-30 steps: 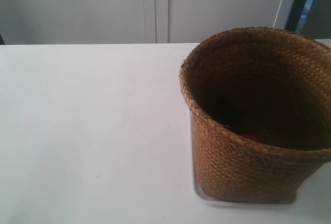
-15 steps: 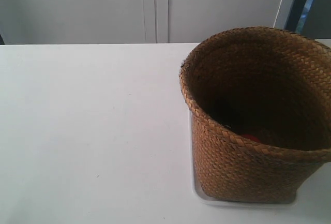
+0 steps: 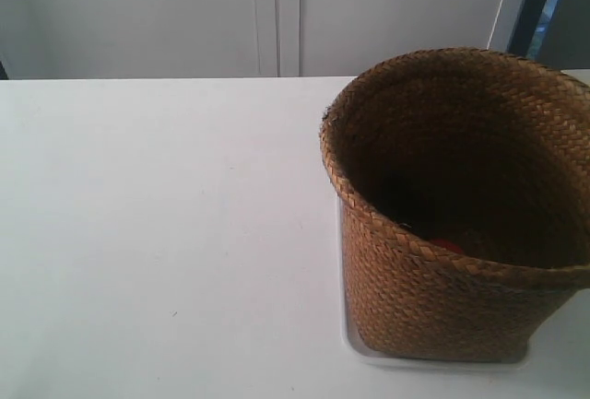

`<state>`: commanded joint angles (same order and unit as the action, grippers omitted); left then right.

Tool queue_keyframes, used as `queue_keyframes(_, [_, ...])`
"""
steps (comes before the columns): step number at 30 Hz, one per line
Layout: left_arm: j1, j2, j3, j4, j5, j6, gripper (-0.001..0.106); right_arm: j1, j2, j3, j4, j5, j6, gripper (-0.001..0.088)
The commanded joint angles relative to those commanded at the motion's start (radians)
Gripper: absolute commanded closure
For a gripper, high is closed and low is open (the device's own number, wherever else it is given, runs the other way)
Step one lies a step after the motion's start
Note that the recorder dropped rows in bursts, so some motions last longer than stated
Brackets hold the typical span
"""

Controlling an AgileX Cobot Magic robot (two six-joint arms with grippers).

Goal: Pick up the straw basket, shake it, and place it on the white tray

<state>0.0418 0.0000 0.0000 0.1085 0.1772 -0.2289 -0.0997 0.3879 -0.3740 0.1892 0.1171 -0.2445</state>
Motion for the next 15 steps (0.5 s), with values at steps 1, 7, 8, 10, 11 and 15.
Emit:
queue_keyframes(1, [0.0, 0.0, 0.0, 0.0, 0.0, 0.0, 0.105, 0.0, -0.012, 0.051, -0.004, -0.056, 0.012, 0.0868])
queue_keyframes(7, [0.0, 0.0, 0.0, 0.0, 0.0, 0.0, 0.105, 0.0, -0.09, 0.27, -0.073, -0.135, 0.013, 0.0868])
queue_keyframes(8, [0.0, 0.0, 0.0, 0.0, 0.0, 0.0, 0.105, 0.0, -0.104, 0.284, -0.087, -0.13, 0.013, 0.0868])
queue_keyframes(10, [0.0, 0.0, 0.0, 0.0, 0.0, 0.0, 0.105, 0.0, -0.14, 0.307, -0.127, -0.125, 0.013, 0.0868])
queue_keyframes(11, [0.0, 0.0, 0.0, 0.0, 0.0, 0.0, 0.105, 0.0, -0.158, 0.316, -0.146, -0.117, 0.013, 0.0868])
queue_keyframes(15, [0.0, 0.0, 0.0, 0.0, 0.0, 0.0, 0.105, 0.0, -0.229, 0.328, -0.171, -0.065, 0.013, 0.0868])
